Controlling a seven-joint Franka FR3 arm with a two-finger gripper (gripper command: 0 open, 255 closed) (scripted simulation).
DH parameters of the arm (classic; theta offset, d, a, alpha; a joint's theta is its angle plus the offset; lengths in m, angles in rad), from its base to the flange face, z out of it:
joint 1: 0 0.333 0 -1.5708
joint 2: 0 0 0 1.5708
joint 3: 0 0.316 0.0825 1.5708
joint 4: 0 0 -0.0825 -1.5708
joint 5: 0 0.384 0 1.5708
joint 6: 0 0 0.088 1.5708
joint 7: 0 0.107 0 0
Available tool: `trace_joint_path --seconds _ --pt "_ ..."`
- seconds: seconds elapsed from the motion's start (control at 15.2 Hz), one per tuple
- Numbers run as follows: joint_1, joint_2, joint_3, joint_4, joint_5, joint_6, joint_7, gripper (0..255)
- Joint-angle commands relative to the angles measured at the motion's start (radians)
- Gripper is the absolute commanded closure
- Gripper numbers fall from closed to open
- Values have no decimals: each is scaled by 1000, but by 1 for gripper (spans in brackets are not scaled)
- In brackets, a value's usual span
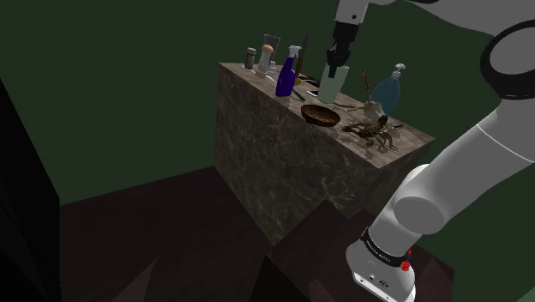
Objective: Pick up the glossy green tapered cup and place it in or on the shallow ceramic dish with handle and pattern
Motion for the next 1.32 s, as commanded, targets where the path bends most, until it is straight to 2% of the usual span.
trace_joint_path --seconds 0.0,0.33,0.86,0.92,1.25 --pt "0 -12 1 -41 -3 31 6 255" --pt "-2 -31 1 -138 -8 108 14 255" --pt "-2 -31 1 -138 -8 108 14 255" --pt "-2 -31 1 -138 -8 108 14 0" --pt "-2 -31 1 -138 -8 108 14 0"
